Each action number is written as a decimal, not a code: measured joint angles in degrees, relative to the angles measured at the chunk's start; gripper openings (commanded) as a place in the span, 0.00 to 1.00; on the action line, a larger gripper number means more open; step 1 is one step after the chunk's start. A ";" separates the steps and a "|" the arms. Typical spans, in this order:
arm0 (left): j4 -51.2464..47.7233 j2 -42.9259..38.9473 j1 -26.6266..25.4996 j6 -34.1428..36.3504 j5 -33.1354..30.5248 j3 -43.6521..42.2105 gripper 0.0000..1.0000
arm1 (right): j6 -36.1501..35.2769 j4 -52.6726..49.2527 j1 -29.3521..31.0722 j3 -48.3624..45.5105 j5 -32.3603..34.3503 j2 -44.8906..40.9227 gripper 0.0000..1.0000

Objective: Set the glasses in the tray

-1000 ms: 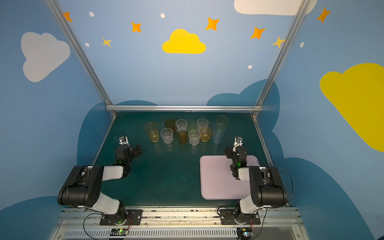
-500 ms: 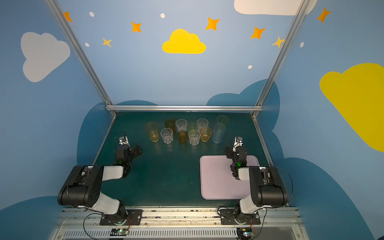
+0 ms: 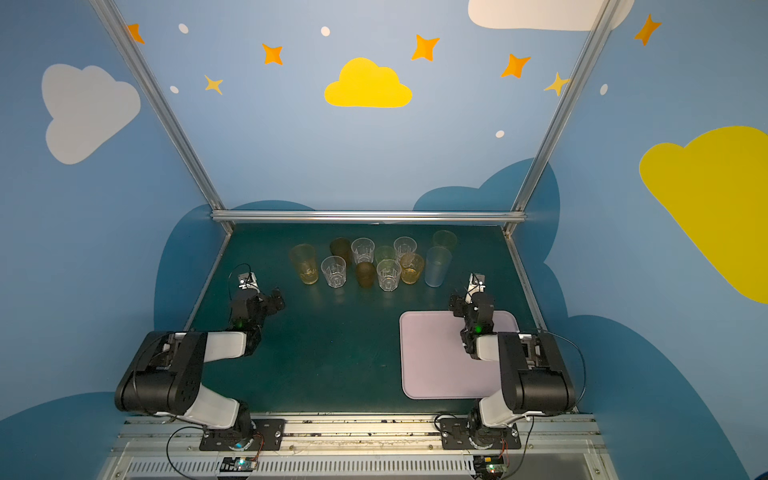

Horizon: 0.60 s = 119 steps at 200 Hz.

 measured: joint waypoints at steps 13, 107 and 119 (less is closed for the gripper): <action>-2.14 -2.25 -0.35 0.13 -0.13 0.15 1.00 | 0.00 -5.03 0.04 1.64 -0.11 -2.36 0.89; -21.84 -21.62 -13.84 -3.19 -13.49 3.93 1.00 | 12.55 -37.68 0.37 7.50 -3.32 -30.21 0.89; -26.45 -23.43 -15.93 -5.51 -14.91 5.97 1.00 | 14.58 -41.92 0.37 8.13 -4.59 -32.17 0.89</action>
